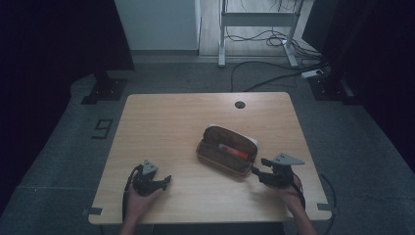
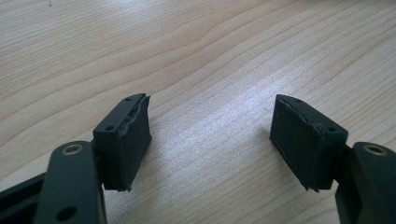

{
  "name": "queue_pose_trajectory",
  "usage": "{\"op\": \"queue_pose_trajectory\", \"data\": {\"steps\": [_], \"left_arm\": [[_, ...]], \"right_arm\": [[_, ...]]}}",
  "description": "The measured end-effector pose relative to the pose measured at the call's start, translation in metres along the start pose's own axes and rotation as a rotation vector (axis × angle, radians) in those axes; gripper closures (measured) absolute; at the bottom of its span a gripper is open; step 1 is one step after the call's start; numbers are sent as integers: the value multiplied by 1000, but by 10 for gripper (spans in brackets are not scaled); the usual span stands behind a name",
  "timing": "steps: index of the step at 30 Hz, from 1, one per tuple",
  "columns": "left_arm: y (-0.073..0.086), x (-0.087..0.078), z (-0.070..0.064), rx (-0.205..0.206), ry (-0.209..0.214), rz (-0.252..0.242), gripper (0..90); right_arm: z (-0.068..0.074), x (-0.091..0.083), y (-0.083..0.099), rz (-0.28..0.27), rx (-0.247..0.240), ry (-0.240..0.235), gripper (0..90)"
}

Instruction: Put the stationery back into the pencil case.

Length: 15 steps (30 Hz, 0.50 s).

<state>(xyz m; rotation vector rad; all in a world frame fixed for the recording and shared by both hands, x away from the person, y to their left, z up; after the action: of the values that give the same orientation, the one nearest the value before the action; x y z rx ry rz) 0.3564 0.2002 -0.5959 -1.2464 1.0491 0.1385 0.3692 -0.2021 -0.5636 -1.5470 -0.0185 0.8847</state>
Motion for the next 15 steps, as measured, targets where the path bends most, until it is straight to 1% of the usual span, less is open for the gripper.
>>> {"op": "queue_pose_trajectory", "data": {"steps": [7,12,15], "left_arm": [[0,0,0,0,0,0,283],[0,0,0,0,0,0,283],[0,0,0,0,0,0,283]], "right_arm": [[-17,-4,19,46,16,42,376],[-26,-4,27,65,33,62,372],[-28,-3,29,76,38,67,371]]}}
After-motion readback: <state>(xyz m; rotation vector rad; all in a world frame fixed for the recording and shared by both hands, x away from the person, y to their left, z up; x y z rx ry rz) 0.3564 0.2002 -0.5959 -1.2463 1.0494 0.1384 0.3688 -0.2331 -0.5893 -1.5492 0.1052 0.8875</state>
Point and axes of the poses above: each handheld gripper's, and its own axes: x roughly forward along the jaws, y roughly out of its underside, z roughly to its left, the point moved 7 cm from there along x, roughly forward along the jaws, and after that the axes turned 4 degrees about y, right-handed, at the moved point
